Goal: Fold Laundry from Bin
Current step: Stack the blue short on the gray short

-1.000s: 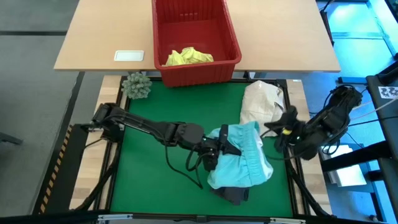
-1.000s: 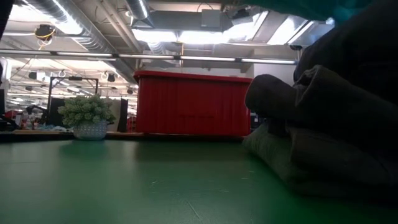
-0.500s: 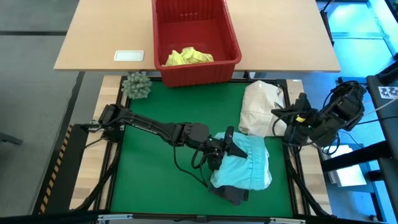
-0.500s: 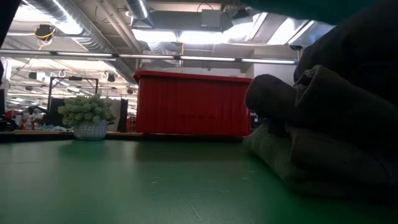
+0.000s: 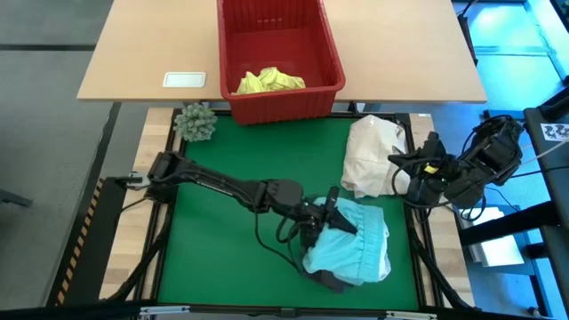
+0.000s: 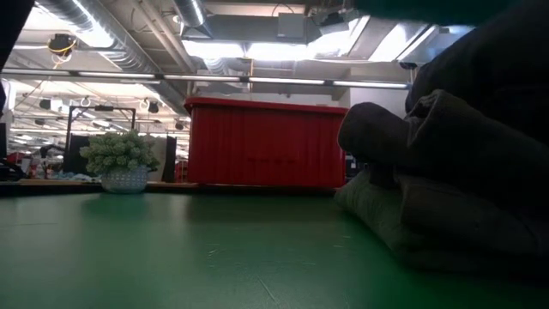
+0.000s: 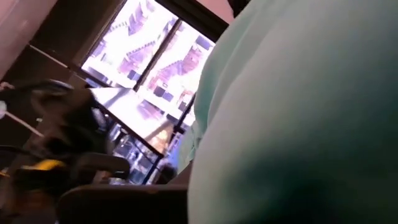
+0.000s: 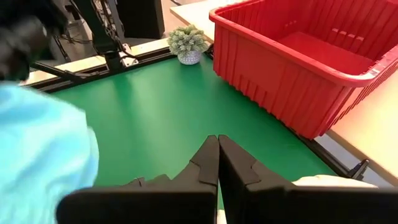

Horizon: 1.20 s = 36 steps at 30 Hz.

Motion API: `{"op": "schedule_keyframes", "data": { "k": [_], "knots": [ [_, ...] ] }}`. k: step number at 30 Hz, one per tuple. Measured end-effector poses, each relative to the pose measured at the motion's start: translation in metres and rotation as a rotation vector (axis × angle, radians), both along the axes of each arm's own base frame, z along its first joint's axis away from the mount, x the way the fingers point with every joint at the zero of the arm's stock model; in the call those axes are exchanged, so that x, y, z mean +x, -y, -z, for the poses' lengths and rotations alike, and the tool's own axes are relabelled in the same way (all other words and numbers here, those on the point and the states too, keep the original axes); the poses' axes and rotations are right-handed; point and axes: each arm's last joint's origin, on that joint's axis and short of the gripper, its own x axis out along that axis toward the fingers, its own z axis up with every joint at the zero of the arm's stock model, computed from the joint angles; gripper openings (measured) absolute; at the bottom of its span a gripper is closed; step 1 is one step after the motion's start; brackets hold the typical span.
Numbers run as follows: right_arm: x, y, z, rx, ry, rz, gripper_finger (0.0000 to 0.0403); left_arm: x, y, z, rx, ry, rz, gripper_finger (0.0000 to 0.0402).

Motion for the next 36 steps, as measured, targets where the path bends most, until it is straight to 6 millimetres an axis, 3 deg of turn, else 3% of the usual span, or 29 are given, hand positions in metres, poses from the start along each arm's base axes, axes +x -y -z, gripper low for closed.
{"op": "schedule_keyframes", "data": {
  "k": [4,9,22,31,36],
  "knots": [
    [0.006,-0.006,0.002,-0.026,-0.019,-0.003,0.0000,0.014,0.000,0.025,-0.001,-0.014,-0.011,0.0007],
    [0.011,-0.011,0.005,-0.030,-0.049,-0.016,0.0000,0.024,-0.004,0.043,-0.010,-0.014,-0.075,0.0007],
    [0.029,-0.030,0.014,-0.042,-0.124,-0.044,0.0000,0.017,0.012,0.073,-0.019,-0.351,-0.018,0.0007],
    [0.039,-0.041,0.020,-0.068,-0.155,-0.045,0.0000,0.015,0.014,0.078,-0.058,-0.413,-0.035,0.0086],
    [0.045,-0.049,0.020,0.011,-0.131,-0.101,0.0000,0.013,0.017,0.080,-0.053,-0.441,-0.058,0.0125]
  ]
}}
